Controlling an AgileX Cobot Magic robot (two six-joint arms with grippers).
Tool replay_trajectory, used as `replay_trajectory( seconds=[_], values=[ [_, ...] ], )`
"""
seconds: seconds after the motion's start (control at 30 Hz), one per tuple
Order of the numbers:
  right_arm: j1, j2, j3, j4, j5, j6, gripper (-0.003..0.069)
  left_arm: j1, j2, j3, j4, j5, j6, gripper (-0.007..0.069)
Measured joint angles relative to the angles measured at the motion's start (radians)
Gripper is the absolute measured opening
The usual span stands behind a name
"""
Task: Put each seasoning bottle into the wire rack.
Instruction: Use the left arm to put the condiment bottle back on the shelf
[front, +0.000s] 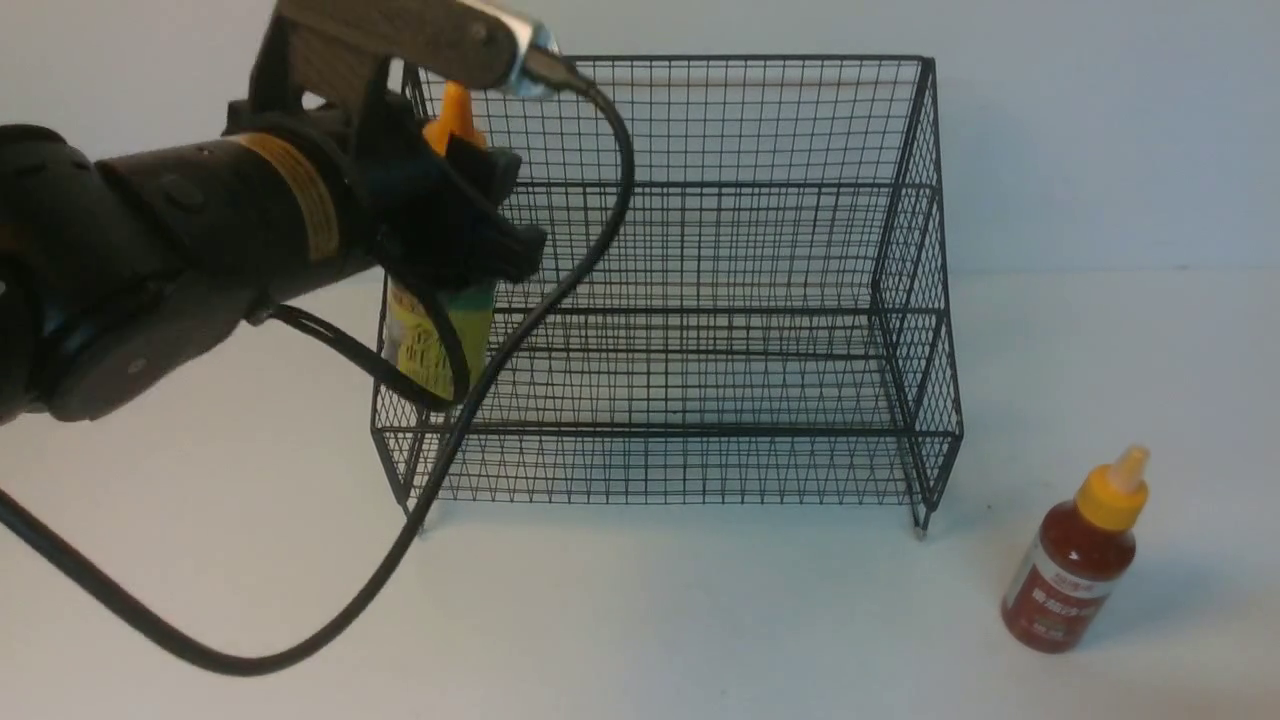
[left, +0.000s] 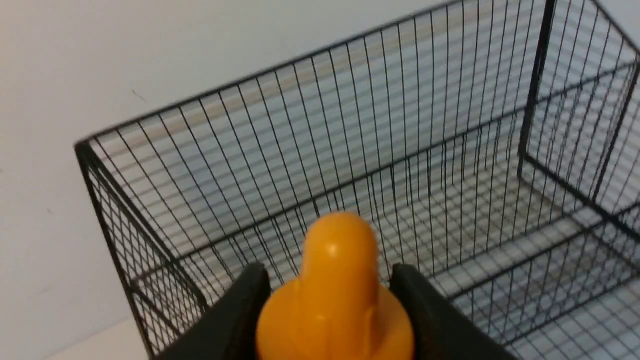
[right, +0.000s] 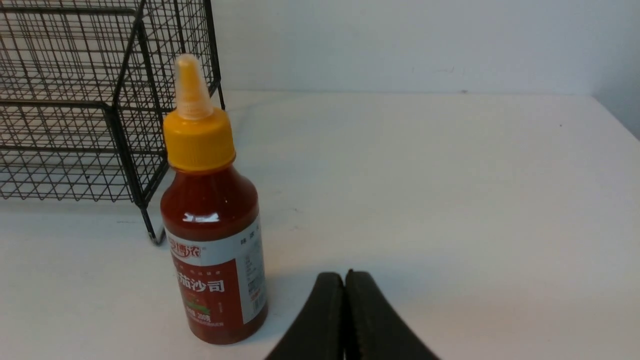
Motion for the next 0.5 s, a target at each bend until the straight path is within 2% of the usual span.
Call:
replay_trajectory(
  seconds=[0.03, 0.1, 0.2, 0.4, 0.43, 0.5],
  values=[
    [0.000, 0.000, 0.000, 0.000, 0.000, 0.000, -0.0015, 0.000, 0.000, 0.010, -0.097, -0.007, 0.083, 0.0278],
    [0.000, 0.000, 0.000, 0.000, 0.000, 0.000, -0.0015, -0.001, 0.000, 0.030, -0.183, -0.043, 0.145, 0.0278],
    [0.000, 0.000, 0.000, 0.000, 0.000, 0.000, -0.0015, -0.004, 0.000, 0.098, -0.267, -0.192, 0.195, 0.0278],
    [0.000, 0.000, 0.000, 0.000, 0.000, 0.001, -0.0015, -0.005, 0.003, 0.255, -0.284, -0.567, 0.213, 0.0278],
    [0.000, 0.000, 0.000, 0.000, 0.000, 0.001, -0.0015, -0.005, 0.004, 0.259, -0.284, -0.579, 0.220, 0.0278],
    [0.000, 0.000, 0.000, 0.000, 0.000, 0.001, -0.0015, -0.002, 0.019, 0.286, -0.284, -0.696, 0.228, 0.0278]
  ],
)
